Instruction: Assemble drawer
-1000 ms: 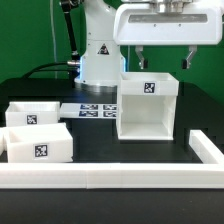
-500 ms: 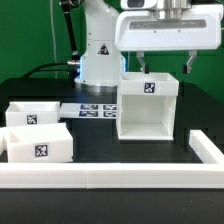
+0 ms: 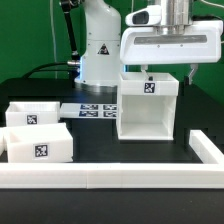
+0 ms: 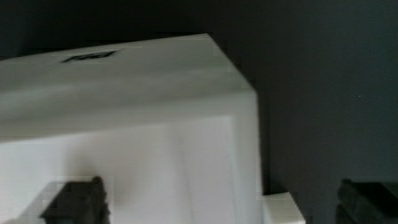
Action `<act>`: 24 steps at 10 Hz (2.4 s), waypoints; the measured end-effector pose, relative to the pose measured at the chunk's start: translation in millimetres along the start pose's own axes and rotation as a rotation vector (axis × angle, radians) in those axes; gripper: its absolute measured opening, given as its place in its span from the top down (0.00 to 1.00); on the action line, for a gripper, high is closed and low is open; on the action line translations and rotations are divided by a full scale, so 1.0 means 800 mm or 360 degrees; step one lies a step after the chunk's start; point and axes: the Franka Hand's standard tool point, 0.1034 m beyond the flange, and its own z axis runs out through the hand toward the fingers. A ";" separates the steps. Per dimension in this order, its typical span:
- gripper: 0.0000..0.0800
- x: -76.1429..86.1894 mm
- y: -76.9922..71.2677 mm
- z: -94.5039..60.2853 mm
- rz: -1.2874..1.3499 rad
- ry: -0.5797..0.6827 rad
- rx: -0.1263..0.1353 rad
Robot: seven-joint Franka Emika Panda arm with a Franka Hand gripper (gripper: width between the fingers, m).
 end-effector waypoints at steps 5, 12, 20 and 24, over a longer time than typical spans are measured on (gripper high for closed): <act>0.86 0.002 0.001 -0.001 -0.0003 0.0002 0.0005; 0.95 0.007 0.004 -0.003 -0.0057 0.0002 0.0006; 0.95 0.153 0.021 0.002 -0.0044 0.0115 0.0055; 0.95 0.160 0.017 -0.002 0.0149 0.0131 0.0071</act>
Offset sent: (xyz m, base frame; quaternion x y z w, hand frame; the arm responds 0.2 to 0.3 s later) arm 0.0000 0.0000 0.0000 0.0000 0.0000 0.0000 1.0000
